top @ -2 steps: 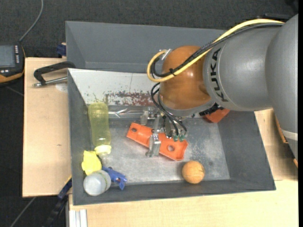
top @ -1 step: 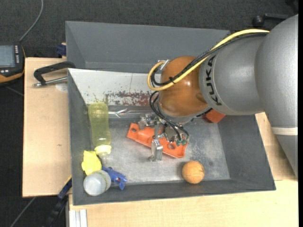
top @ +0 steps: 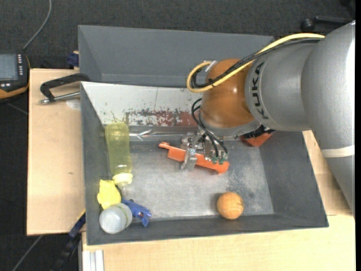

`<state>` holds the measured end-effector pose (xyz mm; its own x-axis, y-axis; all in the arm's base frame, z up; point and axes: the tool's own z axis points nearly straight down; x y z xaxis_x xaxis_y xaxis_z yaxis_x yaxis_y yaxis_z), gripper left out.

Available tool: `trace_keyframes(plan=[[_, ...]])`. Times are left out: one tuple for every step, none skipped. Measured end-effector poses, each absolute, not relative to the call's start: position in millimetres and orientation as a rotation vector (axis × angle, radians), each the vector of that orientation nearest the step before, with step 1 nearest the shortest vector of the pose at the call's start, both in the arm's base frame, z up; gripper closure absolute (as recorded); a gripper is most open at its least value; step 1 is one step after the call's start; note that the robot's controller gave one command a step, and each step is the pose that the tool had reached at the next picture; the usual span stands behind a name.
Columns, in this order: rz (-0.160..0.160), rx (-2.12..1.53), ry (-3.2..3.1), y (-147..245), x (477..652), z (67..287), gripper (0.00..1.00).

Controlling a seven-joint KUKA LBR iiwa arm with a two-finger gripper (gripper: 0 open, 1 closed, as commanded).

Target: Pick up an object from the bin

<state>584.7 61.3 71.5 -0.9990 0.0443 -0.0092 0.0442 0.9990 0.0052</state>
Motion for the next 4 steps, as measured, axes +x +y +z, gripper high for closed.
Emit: trace_keyframes(plan=[[0.008, 0.069, 3.132, 61, 584.7, 72, 1.0], [0.01, 0.098, 3.131, 56, 596.3, 136, 1.0], [0.011, 0.11, 3.12, 52, 597.2, 179, 1.0], [0.012, 0.146, 3.125, 60, 598.7, 223, 1.0]])
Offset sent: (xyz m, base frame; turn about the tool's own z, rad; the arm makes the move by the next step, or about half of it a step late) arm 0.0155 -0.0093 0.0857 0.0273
